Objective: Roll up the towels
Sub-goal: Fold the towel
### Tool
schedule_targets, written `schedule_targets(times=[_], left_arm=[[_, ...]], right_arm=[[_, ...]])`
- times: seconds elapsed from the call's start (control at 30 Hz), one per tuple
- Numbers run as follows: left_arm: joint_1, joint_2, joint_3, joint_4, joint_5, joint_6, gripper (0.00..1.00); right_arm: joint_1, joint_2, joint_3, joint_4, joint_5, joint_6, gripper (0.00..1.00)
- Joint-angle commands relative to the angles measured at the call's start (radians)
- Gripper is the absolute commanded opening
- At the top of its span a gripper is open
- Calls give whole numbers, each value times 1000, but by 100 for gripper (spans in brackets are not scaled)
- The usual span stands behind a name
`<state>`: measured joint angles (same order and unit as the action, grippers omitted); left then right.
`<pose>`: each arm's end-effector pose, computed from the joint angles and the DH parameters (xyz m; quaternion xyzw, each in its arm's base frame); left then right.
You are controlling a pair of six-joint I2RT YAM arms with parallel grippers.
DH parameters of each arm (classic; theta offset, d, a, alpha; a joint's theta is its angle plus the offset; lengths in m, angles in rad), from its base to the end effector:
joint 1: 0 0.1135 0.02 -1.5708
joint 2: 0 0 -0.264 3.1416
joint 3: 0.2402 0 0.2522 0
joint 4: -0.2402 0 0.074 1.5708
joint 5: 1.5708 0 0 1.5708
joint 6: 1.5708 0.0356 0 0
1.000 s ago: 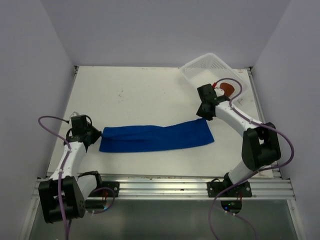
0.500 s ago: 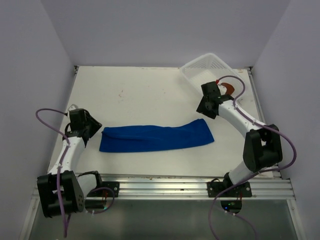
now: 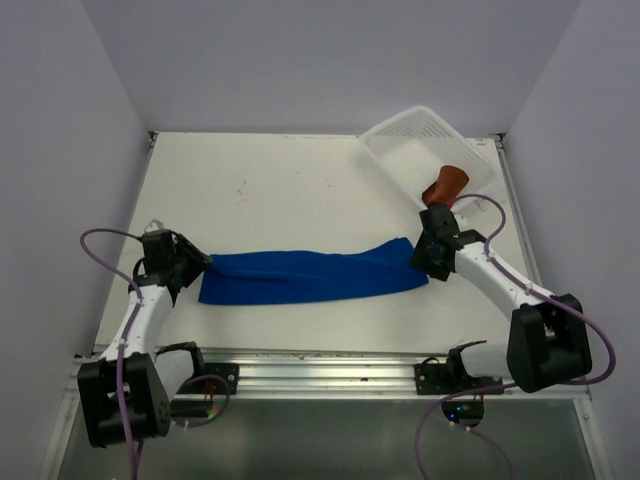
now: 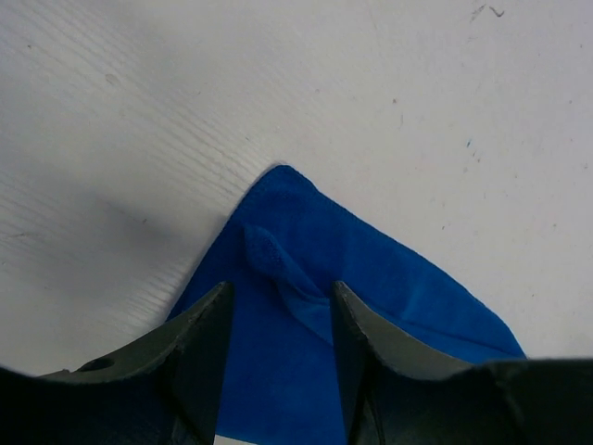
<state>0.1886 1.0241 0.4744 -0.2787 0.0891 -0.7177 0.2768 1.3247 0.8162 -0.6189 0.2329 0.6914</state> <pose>0.1941 0.0338 0.1816 -0.3930 0.8441 -0.1348 0.3389 0.2384 0.0592 0.2046 0.2244 0.9429 0.0013 0.2461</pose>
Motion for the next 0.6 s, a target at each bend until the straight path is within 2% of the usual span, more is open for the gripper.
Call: schedule_targets(times=[0.0, 0.3, 0.37, 0.43, 0.57], left_arm=[[2, -39, 12, 9, 20, 18, 50], [2, -81, 10, -40, 46, 20, 50], [2, -105, -17, -40, 49, 6, 50], [2, -125, -43, -43, 43, -3, 50], [0, -136, -65, -79, 20, -11, 52]], right_arm=[[-33, -18, -57, 11, -13, -4, 52], [-77, 44, -98, 85, -86, 5, 48], [-82, 64, -95, 99, -101, 7, 38], [-82, 83, -86, 103, -107, 14, 21], [-91, 99, -69, 114, -106, 23, 3]])
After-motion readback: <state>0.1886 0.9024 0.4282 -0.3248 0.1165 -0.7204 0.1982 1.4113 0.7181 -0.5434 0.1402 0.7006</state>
